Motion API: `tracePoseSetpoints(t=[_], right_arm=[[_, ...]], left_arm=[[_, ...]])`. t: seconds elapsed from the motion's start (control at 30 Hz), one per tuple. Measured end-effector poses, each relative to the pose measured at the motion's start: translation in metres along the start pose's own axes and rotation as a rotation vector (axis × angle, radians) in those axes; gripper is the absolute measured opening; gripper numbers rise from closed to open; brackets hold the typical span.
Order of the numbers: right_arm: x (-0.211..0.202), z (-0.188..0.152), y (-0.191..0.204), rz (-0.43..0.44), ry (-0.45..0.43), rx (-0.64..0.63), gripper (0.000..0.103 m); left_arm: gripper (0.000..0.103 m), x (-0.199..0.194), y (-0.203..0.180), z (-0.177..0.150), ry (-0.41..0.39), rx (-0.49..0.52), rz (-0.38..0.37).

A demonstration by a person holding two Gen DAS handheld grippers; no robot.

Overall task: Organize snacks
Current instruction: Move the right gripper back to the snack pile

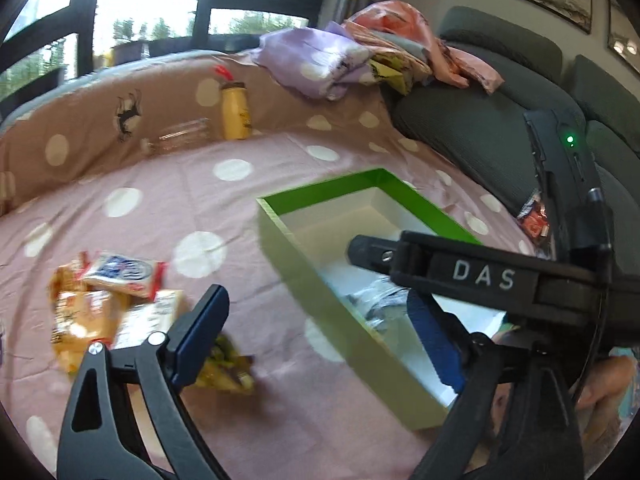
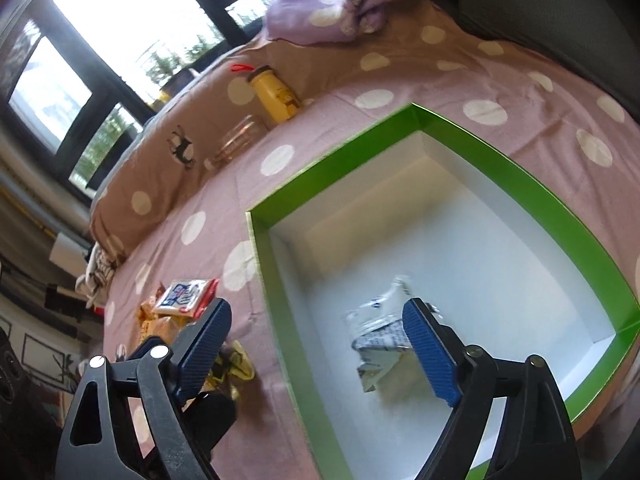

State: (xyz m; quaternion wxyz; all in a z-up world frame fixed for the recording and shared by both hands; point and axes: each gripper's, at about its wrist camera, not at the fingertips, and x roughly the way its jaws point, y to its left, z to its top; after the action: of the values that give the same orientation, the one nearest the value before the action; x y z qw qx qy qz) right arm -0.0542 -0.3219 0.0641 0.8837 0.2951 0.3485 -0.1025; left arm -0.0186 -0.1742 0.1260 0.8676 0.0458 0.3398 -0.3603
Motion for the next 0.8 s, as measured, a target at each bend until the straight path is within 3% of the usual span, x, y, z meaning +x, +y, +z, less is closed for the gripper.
tracePoseSetpoints(t=[0.1,0.27,0.53,0.67,0.8], right_arm=[[-0.004,-0.004,0.021,-0.052,-0.024,-0.063,0.088],[-0.008,-0.014,0.055,-0.063,-0.056,-0.152,0.089],[0.009,-0.033,0.099,-0.088,-0.032,-0.281,0.089],[0.025,-0.043,0.117,-0.007,-0.009,-0.32,0.089],[0.054,-0.051,0.137,0.092,0.093,-0.32,0.089]], left_arm=[[0.099,-0.023,0.02,-0.009,-0.028,-0.016,0.103],[0.101,-0.06,0.066,-0.029,-0.061,-0.099,0.236],[0.102,-0.078,0.139,-0.075,-0.038,-0.282,0.336],[0.102,-0.074,0.17,-0.091,-0.002,-0.392,0.379],[0.102,-0.076,0.191,-0.097,0.005,-0.486,0.416]])
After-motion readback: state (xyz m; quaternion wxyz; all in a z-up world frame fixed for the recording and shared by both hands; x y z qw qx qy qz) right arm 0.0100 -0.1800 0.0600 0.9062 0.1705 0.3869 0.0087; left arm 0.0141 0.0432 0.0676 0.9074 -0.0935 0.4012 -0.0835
